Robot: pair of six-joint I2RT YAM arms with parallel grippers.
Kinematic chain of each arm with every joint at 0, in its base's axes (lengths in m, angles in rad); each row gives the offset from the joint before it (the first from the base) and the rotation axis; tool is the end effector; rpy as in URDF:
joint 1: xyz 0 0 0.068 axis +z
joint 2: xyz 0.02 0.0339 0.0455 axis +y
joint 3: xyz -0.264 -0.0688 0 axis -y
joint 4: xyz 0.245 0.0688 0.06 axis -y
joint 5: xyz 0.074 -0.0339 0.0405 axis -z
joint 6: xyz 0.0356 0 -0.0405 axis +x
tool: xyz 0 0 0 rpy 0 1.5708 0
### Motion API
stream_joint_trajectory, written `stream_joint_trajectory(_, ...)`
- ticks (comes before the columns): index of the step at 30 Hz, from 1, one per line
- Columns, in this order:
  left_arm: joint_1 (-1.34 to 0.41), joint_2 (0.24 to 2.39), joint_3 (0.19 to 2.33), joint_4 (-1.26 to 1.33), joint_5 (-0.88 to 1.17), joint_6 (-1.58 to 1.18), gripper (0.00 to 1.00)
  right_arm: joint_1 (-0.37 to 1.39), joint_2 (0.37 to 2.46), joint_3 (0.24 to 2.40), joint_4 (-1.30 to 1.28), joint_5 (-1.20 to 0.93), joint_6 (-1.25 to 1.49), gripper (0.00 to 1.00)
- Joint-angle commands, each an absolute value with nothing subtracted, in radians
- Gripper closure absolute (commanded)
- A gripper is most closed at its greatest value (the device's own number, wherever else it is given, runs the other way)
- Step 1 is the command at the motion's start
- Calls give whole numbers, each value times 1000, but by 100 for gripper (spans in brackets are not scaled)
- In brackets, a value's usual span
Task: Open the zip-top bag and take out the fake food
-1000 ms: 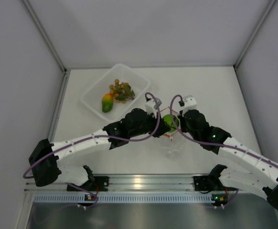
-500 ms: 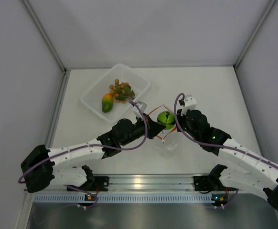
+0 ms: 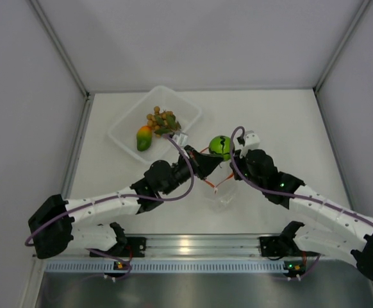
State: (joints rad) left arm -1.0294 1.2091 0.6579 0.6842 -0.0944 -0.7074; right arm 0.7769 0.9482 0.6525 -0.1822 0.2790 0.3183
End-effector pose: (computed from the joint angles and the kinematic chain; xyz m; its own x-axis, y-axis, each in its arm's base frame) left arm 0.1447 -0.2341 0.2977 -0.4712 -0.4718 -0.7452 0.6563 0.3769 -0.6536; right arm 0.1595 0.1430 0.2642 -0.4678 -0.0381 -0.8830 -0.3719 0.9148 0.1576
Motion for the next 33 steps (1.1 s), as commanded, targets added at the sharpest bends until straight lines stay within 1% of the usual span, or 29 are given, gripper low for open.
stream_joint_trajectory(1,-1028,1171,704,788,-91,-727,100,787,1006,689,-133,307,345,100)
stream_joint_trajectory(5,-1029,1125,696,787,-135,-727,100,779,1049,704,-114,313,373,100)
stream_joint_trajectory(6,-1028,1114,695,787,-182,-723,100,773,1055,707,-115,316,377,100)
stream_joint_trajectory(8,-1028,1074,710,709,-244,-709,100,758,1075,718,-120,316,393,100)
stream_joint_trajectory(9,-1026,1063,725,659,-312,-707,100,753,1078,719,-120,316,394,100)
stream_joint_trajectory(11,-1009,1037,755,518,-366,-712,100,744,1078,722,-129,318,402,100)
stream_joint_trajectory(13,-991,1022,779,445,-414,-722,100,727,1066,723,-132,322,402,100)
stream_joint_trajectory(16,-924,1006,820,298,-428,-741,100,706,1051,724,-149,330,399,100)
stream_joint_trajectory(20,-743,1008,873,105,-397,-762,100,683,1003,730,-198,347,382,100)
stream_joint_trajectory(25,-539,1069,952,-50,-393,-733,100,657,927,730,-255,373,367,100)
stream_joint_trajectory(29,-459,1159,997,-127,-400,-703,100,635,879,747,-316,399,364,100)
stream_joint_trajectory(33,-407,1238,1019,-169,-374,-701,100,621,848,794,-399,472,328,100)
